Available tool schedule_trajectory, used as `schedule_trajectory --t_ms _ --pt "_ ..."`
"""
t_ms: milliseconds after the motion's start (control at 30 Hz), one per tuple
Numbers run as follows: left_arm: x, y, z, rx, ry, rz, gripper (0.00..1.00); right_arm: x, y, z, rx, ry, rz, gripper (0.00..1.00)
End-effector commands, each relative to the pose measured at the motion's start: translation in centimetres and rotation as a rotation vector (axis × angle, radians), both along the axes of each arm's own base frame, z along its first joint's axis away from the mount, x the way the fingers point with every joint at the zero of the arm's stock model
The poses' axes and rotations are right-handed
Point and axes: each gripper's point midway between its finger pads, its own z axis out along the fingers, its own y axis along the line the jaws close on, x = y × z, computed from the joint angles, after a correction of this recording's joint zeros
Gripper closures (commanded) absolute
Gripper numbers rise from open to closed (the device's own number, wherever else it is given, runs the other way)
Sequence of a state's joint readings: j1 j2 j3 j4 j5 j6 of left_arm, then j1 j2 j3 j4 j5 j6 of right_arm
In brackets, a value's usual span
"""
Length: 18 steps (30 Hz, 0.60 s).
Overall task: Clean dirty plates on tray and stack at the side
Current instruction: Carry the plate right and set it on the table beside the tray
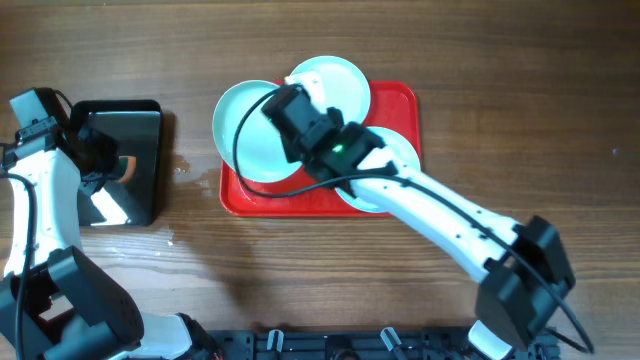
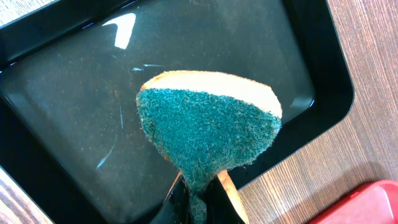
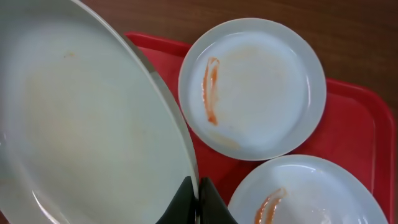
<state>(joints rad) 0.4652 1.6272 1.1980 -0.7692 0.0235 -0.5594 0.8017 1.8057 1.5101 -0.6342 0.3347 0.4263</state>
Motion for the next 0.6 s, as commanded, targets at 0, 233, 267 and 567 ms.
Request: schedule_trajectory --t_ms 0,233,267,567 --pt "0.1 0.5 -0.1 0.012 0.006 0.007 0.96 -0.6 1.2 1.4 0.211 0.139 0.096 0.96" --pt "0.1 0.5 -0.1 0.012 0.006 0.007 0.96 0.2 -2.6 -0.4 0.332 0.323 0.066 0.96" --pt "0.1 0.5 -0.1 0.012 0.006 0.007 0.96 0.0 -2.7 -0.8 0.343 0.344 0.069 0.96" --pt "0.1 0.4 -0.1 0.012 0.006 0.007 0.96 -1.5 -1.6 -1.0 0.435 0.428 0.139 0.96"
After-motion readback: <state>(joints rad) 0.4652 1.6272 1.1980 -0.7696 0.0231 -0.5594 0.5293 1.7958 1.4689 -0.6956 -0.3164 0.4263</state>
